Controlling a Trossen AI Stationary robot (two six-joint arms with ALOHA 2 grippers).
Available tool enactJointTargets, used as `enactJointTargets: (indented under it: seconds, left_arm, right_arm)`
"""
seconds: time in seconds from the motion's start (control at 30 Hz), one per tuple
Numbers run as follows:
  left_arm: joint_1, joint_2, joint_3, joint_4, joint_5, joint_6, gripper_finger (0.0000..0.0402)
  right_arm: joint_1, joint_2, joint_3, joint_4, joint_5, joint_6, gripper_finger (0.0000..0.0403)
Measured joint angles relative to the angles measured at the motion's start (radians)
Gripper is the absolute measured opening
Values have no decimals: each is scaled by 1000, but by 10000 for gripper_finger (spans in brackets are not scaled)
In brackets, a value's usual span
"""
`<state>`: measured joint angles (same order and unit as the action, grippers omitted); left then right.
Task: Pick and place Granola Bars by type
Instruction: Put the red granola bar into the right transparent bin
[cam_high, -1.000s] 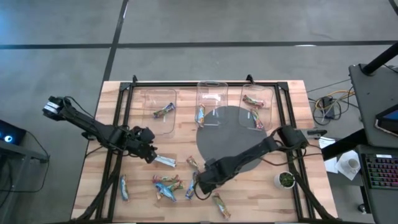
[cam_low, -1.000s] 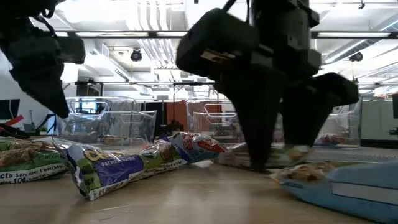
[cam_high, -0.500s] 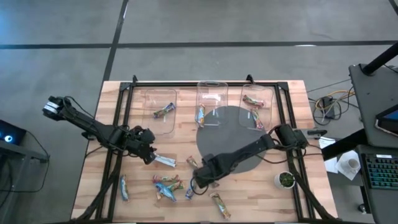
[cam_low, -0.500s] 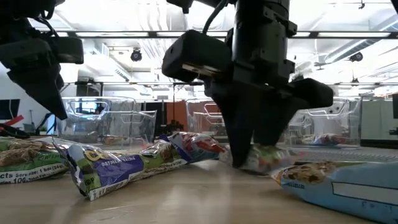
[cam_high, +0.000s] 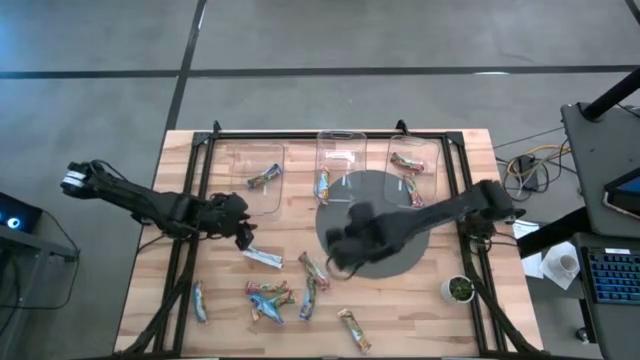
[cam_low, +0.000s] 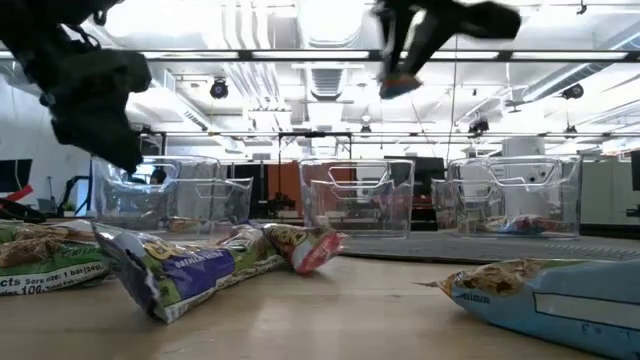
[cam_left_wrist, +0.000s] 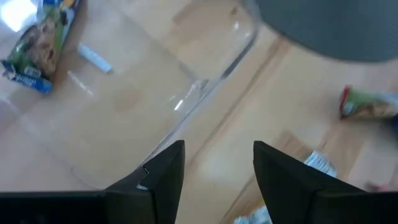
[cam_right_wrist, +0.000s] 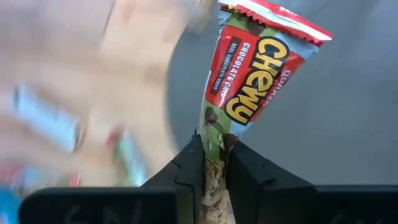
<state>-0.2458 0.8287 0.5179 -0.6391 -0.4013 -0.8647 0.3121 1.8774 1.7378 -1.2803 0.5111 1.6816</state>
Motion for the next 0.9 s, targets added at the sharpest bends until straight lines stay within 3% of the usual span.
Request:
enactJointTargets:
  seconds: [0.27, 0.37, 0.63, 0.73, 0.9]
  left_arm:
    - [30, -29, 0, 41, 23, 60, 174]
    - [30, -29, 0, 33, 27, 19, 174]
    - [30, -30, 0, 33, 24, -104, 174]
    - [30, -30, 0, 33, 17, -135, 174]
    - [31, -30, 0, 33, 5, -174, 174]
  right_arm:
    - [-234, -149, -65, -296, 46, -129, 51]
    - [-367, -209, -138, -269, 31, -232, 51]
    - [-690, -327, -407, -91, -199, -579, 52]
    - [-752, -357, -521, 52, -289, -643, 52]
    - [-778, -376, -653, 135, -295, -640, 66]
